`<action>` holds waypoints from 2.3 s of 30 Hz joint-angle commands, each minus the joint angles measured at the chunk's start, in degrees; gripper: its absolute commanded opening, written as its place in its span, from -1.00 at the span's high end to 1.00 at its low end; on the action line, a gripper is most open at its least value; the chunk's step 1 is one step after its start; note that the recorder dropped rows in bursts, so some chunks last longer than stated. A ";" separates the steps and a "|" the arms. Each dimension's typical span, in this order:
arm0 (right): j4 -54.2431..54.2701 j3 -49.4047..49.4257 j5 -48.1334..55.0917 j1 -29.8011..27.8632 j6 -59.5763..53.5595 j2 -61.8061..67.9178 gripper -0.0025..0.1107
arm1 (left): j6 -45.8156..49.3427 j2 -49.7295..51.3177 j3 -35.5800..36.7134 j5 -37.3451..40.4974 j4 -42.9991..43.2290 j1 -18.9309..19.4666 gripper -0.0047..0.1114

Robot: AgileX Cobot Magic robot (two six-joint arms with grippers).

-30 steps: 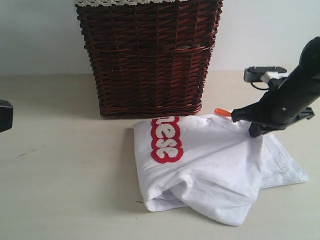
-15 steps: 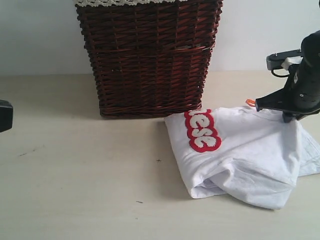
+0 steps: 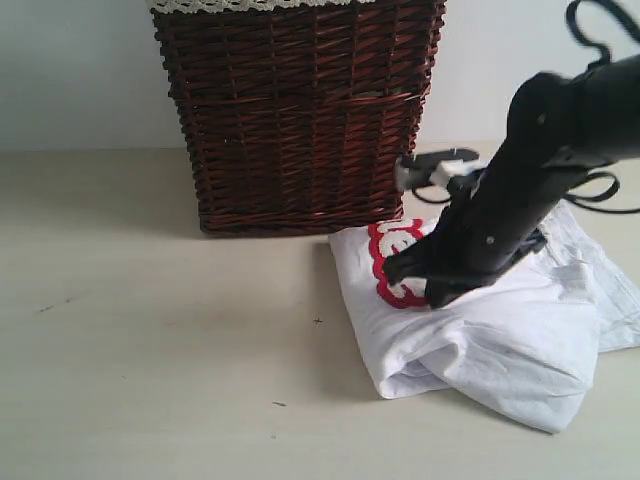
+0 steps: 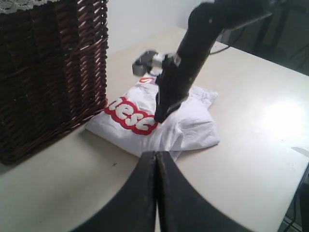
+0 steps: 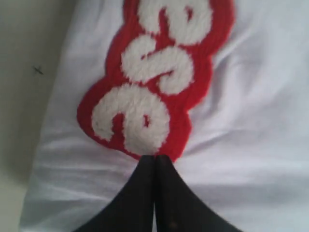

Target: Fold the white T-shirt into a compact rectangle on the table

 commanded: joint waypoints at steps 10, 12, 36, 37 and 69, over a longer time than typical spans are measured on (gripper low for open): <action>-11.91 2.54 1.34 -6.35 9.02 8.39 0.96 | -1.27 -10.52 6.50 -0.37 2.09 -0.12 0.92; -11.80 2.54 1.34 -8.59 9.48 8.30 0.96 | -1.27 -11.20 6.50 -0.37 2.60 -0.12 0.92; 14.69 15.58 -18.68 -10.73 -9.13 -25.01 0.96 | -1.27 -26.79 9.54 -6.27 4.74 -0.12 0.92; 16.03 16.93 -20.54 -10.73 -10.07 -27.57 0.96 | -1.27 -28.23 9.80 -6.26 4.96 -0.12 0.92; 18.46 23.04 -15.23 -10.73 -14.06 -105.11 0.96 | -1.25 -31.09 10.85 -2.92 5.49 -0.12 0.92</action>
